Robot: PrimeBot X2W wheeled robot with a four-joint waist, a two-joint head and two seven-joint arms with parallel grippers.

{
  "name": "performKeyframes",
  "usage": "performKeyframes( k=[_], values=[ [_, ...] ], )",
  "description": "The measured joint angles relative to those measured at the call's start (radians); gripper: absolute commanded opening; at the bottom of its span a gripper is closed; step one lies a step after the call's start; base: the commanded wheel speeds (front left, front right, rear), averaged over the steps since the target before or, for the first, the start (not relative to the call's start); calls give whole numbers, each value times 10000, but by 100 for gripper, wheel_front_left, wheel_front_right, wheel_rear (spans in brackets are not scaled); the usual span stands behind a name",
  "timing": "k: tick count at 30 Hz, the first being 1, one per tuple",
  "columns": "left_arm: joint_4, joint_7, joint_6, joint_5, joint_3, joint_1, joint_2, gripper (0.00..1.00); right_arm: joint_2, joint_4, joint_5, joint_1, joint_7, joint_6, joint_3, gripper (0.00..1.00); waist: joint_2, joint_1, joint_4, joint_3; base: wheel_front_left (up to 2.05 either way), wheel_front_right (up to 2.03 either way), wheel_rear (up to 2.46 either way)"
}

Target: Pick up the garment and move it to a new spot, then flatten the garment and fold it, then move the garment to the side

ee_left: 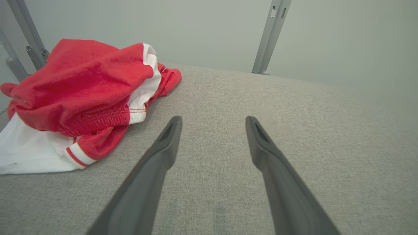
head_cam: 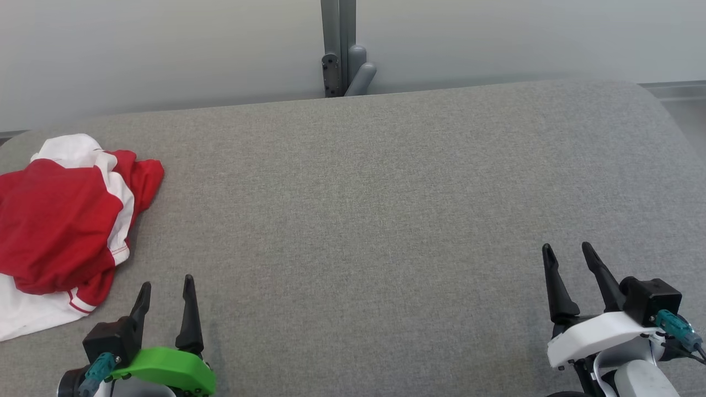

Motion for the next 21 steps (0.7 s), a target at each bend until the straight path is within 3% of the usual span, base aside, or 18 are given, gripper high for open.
performKeyframes(
  k=[21],
  values=[
    [437,-422,-182,1601,314,66,-56,100,217,31,-1925,98,-40,0,-426,100,0,0,-66,-74,0,0,0]
  ],
)
